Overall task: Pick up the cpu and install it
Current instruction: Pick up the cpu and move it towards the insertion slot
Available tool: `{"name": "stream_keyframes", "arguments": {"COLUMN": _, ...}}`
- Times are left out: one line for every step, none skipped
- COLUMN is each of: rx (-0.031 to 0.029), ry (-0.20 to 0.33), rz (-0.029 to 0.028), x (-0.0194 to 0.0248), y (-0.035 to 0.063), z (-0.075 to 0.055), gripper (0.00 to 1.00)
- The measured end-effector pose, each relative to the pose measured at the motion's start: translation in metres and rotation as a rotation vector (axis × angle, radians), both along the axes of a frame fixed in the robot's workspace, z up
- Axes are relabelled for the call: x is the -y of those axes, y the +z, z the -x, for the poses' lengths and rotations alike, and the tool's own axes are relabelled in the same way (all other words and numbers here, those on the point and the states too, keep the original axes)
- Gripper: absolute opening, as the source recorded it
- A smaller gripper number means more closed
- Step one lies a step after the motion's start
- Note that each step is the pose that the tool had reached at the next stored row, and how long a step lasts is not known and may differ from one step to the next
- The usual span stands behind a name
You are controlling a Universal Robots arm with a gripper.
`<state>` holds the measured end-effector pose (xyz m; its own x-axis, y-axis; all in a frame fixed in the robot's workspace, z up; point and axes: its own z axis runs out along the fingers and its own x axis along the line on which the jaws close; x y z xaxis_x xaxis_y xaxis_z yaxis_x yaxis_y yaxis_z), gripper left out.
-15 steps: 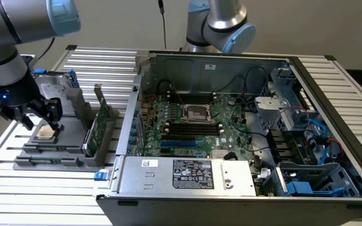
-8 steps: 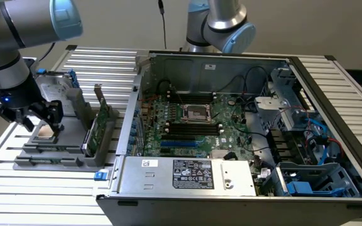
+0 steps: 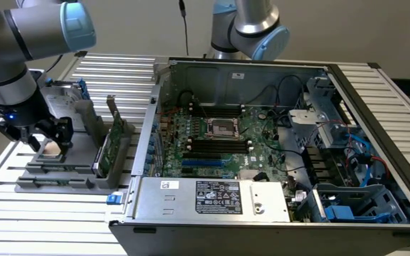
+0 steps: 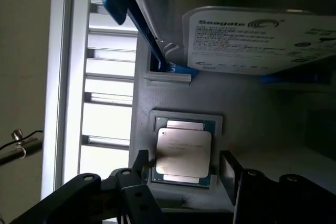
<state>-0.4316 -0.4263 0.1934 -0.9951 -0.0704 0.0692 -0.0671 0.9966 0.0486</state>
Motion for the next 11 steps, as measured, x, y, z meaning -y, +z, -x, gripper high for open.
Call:
{"name": "stream_keyframes", "arguments": {"rx": -0.0005, "ry": -0.001, "rz": -0.0007, "x": 0.0, "y": -0.001, "z": 0.0, "gripper": 0.65}}
{"name": "stream_keyframes", "arguments": {"rx": -0.001, "ry": -0.002, "rz": -0.0017, "x": 0.0, "y": -0.0018, "z": 0.0, "gripper": 0.65}}
{"name": "stream_keyframes", "arguments": {"rx": -0.0015, "ry": -0.004, "rz": -0.003, "x": -0.0001, "y": -0.0025, "z": 0.0, "gripper": 0.65}}
{"name": "stream_keyframes", "arguments": {"rx": -0.0016, "ry": -0.007, "rz": -0.0048, "x": -0.0002, "y": -0.0033, "z": 0.0, "gripper": 0.65}}
{"name": "stream_keyframes", "arguments": {"rx": -0.0017, "ry": -0.011, "rz": -0.0071, "x": -0.0002, "y": -0.004, "z": 0.0, "gripper": 0.65}}
{"name": "stream_keyframes", "arguments": {"rx": -0.0016, "ry": -0.015, "rz": -0.01, "x": -0.0003, "y": -0.0047, "z": 0.0, "gripper": 0.65}}
{"name": "stream_keyframes", "arguments": {"rx": -0.0015, "ry": -0.02, "rz": -0.0126, "x": -0.0004, "y": -0.0054, "z": 0.0, "gripper": 0.65}}
{"name": "stream_keyframes", "arguments": {"rx": -0.0015, "ry": -0.026, "rz": -0.0148, "x": -0.0005, "y": -0.006, "z": 0.0, "gripper": 0.65}}
{"name": "stream_keyframes", "arguments": {"rx": -0.0017, "ry": -0.033, "rz": -0.0165, "x": -0.0005, "y": -0.0067, "z": 0.0, "gripper": 0.65}}
{"name": "stream_keyframes", "arguments": {"rx": -0.0023, "ry": -0.04, "rz": -0.0177, "x": -0.0005, "y": -0.0072, "z": 0.0, "gripper": 0.65}}
{"name": "stream_keyframes", "arguments": {"rx": -0.0035, "ry": -0.046, "rz": -0.0185, "x": -0.0005, "y": -0.0076, "z": 0.0001, "gripper": 0.65}}
